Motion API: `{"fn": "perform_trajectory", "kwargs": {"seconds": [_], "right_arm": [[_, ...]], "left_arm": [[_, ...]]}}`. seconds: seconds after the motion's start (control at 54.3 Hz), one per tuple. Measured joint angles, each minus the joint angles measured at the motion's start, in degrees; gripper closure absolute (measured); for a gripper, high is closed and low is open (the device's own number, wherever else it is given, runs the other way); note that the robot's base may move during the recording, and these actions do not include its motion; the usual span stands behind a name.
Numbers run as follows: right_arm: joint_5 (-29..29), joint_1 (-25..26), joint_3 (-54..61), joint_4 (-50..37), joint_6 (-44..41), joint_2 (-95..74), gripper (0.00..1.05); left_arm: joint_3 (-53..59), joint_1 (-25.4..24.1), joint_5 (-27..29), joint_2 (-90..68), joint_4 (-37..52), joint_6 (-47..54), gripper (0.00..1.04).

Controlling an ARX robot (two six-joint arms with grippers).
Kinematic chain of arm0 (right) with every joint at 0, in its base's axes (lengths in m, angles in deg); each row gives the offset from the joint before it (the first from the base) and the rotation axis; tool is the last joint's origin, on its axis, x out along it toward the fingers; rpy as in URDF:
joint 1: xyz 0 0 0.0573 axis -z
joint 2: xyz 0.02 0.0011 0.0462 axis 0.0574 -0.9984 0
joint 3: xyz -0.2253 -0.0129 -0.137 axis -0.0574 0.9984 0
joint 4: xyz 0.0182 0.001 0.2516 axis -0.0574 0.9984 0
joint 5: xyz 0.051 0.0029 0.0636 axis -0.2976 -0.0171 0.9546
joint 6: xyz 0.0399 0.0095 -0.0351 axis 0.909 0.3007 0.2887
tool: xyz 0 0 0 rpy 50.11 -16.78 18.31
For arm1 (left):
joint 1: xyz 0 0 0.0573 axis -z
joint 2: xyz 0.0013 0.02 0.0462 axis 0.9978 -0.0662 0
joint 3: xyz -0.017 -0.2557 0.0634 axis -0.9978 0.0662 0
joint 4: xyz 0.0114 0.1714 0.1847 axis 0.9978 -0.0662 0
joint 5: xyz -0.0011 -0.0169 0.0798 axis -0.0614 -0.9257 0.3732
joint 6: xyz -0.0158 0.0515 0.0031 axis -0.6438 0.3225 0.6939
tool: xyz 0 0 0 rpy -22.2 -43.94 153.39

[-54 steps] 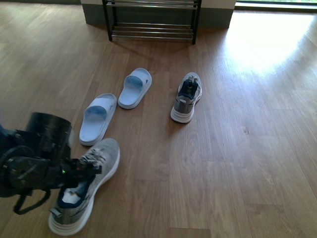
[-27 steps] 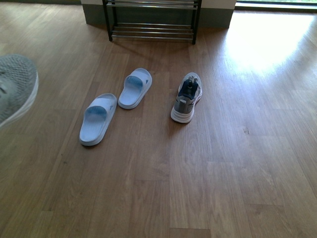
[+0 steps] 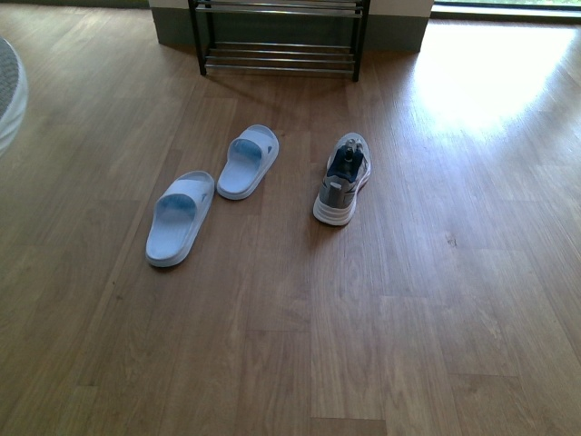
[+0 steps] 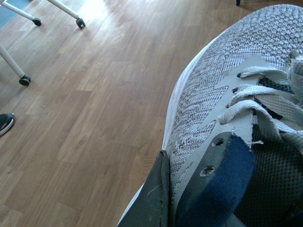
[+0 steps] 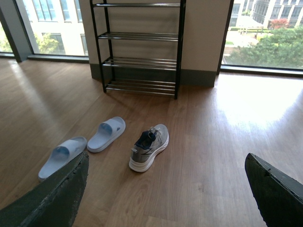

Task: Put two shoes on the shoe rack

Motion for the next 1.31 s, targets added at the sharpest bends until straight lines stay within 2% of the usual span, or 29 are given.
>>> {"fn": "perform_trajectory", "kwargs": {"seconds": [1.309], "right_arm": [[0.0, 0.0, 0.0, 0.0, 0.0, 0.0, 0.09]], "left_arm": [[0.0, 0.1, -0.3, 0.0, 0.0, 0.2, 1.03]]}}
